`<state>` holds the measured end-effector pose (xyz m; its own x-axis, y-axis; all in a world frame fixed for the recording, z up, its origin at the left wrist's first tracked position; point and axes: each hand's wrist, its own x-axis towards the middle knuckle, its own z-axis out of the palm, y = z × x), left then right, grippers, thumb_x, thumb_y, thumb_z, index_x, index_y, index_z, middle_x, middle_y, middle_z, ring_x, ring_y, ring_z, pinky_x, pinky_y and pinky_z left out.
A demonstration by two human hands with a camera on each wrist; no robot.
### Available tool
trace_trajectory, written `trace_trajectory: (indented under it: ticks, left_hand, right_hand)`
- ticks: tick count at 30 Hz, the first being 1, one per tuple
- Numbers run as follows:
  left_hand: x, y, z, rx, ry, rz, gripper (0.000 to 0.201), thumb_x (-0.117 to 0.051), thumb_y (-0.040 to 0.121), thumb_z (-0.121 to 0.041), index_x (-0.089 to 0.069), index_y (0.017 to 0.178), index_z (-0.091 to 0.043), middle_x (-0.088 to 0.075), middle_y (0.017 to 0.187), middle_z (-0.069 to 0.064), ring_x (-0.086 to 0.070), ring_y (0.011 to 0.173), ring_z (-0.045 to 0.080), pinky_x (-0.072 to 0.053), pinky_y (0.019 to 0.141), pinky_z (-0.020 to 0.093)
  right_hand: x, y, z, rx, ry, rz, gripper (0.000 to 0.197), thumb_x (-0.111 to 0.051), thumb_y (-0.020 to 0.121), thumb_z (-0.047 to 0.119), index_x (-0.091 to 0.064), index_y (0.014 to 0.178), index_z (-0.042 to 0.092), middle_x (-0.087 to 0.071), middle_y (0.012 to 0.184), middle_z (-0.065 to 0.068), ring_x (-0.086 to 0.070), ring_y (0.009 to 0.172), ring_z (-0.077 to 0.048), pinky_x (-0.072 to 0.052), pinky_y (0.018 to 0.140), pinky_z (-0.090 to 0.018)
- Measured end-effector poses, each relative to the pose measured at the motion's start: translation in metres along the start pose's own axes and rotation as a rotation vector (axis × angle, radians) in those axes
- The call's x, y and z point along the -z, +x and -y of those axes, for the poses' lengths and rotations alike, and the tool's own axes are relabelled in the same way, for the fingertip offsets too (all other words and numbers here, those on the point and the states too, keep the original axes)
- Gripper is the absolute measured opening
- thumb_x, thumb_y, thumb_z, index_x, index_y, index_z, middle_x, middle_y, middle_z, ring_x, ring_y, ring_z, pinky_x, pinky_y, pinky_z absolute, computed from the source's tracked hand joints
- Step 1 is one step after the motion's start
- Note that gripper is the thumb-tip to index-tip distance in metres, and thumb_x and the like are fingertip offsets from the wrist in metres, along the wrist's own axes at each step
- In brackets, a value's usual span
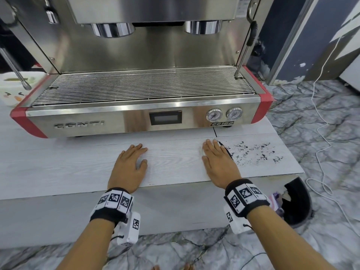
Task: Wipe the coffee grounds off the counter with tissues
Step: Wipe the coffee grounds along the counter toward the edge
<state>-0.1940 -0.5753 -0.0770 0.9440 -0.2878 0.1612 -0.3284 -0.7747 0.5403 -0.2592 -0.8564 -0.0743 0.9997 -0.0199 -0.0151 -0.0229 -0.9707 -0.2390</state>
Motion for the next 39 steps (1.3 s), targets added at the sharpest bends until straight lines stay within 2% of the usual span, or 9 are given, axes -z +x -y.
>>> trace_trajectory:
  ticks: [3, 9, 13, 18, 22, 26, 29, 32, 39]
  left_hand:
    - [0.0, 0.0, -0.002, 0.002, -0.003, -0.001, 0.041, -0.048, 0.093, -0.022, -0.049, 0.134, -0.024, -0.04, 0.148, -0.006, -0.028, 0.141, 0.013, -0.01, 0.118, 0.029]
    - [0.0, 0.0, 0.0, -0.001, -0.013, -0.007, 0.041, -0.049, 0.093, -0.022, -0.05, 0.134, -0.024, -0.041, 0.147, -0.005, -0.029, 0.14, 0.013, -0.012, 0.119, 0.031]
    - [0.0, -0.001, 0.0, -0.011, -0.009, -0.014, 0.041, -0.049, 0.093, -0.021, -0.05, 0.134, -0.023, -0.041, 0.148, -0.003, -0.028, 0.141, 0.014, -0.011, 0.119, 0.03]
    - [0.0, -0.001, -0.002, -0.008, 0.002, -0.023, 0.042, -0.048, 0.093, -0.022, -0.049, 0.134, -0.023, -0.039, 0.148, -0.004, -0.027, 0.141, 0.013, -0.01, 0.118, 0.029]
    - [0.0, -0.002, -0.002, -0.002, 0.005, -0.017, 0.042, -0.047, 0.093, -0.023, -0.048, 0.135, -0.024, -0.039, 0.149, -0.005, -0.027, 0.141, 0.013, -0.01, 0.119, 0.029]
    - [-0.001, -0.001, -0.002, 0.003, 0.025, -0.01, 0.042, -0.047, 0.093, -0.022, -0.049, 0.135, -0.022, -0.038, 0.149, -0.003, -0.027, 0.141, 0.014, -0.011, 0.119, 0.03]
    - [-0.003, -0.001, -0.01, 0.033, -0.015, -0.01, 0.042, -0.051, 0.092, -0.019, -0.05, 0.134, -0.021, -0.039, 0.149, -0.001, -0.027, 0.142, 0.016, -0.012, 0.119, 0.034]
    - [-0.011, -0.004, -0.029, -0.014, -0.032, -0.006, 0.043, -0.053, 0.091, -0.019, -0.05, 0.133, -0.022, -0.04, 0.148, -0.002, -0.026, 0.142, 0.016, -0.011, 0.119, 0.034]
    - [-0.042, -0.003, -0.078, -0.062, -0.041, 0.011, 0.046, -0.049, 0.093, -0.023, -0.044, 0.139, -0.024, -0.036, 0.15, -0.004, -0.023, 0.143, 0.014, -0.007, 0.118, 0.029]
  right_hand:
    - [0.004, -0.003, 0.006, -0.005, 0.013, -0.037, 0.077, 0.005, 0.086, 0.043, -0.021, 0.15, 0.009, -0.018, 0.159, -0.006, -0.006, 0.148, -0.023, -0.006, 0.12, -0.036]
    - [-0.013, -0.012, 0.046, 0.089, 0.0, 0.002, 0.071, 0.003, 0.09, 0.041, -0.017, 0.151, 0.012, -0.011, 0.16, -0.006, -0.001, 0.148, -0.021, -0.001, 0.12, -0.035]
    - [-0.011, -0.012, 0.032, 0.049, -0.034, 0.025, 0.074, 0.007, 0.087, 0.046, -0.009, 0.152, 0.014, -0.002, 0.161, -0.003, 0.004, 0.148, -0.018, 0.005, 0.119, -0.033]
    - [-0.001, -0.014, 0.001, -0.038, -0.03, 0.009, 0.078, 0.008, 0.085, 0.049, -0.012, 0.152, 0.014, -0.005, 0.161, -0.002, -0.001, 0.148, -0.016, 0.005, 0.117, -0.029]
    - [0.006, -0.015, -0.014, -0.1, 0.001, 0.004, 0.067, -0.004, 0.092, 0.04, -0.015, 0.151, 0.013, -0.008, 0.161, -0.003, -0.003, 0.148, -0.019, 0.003, 0.116, -0.029]
    - [0.009, -0.018, -0.006, -0.056, 0.054, -0.054, 0.059, -0.012, 0.097, 0.032, -0.018, 0.151, 0.01, -0.011, 0.16, -0.006, -0.005, 0.148, -0.021, -0.001, 0.118, -0.031]
    - [0.007, -0.017, 0.013, 0.032, 0.089, -0.049, 0.062, -0.008, 0.095, 0.035, -0.014, 0.152, 0.01, -0.007, 0.16, -0.006, -0.001, 0.148, -0.02, 0.001, 0.119, -0.032]
    - [-0.002, -0.016, 0.024, 0.099, 0.039, 0.003, 0.074, 0.006, 0.088, 0.043, -0.011, 0.152, 0.011, -0.005, 0.161, -0.006, 0.001, 0.148, -0.021, 0.004, 0.117, -0.031]
    - [-0.002, -0.018, -0.006, 0.104, -0.051, 0.008, 0.076, 0.008, 0.086, 0.047, -0.011, 0.152, 0.014, -0.004, 0.161, -0.004, 0.002, 0.148, -0.02, 0.007, 0.116, -0.032]
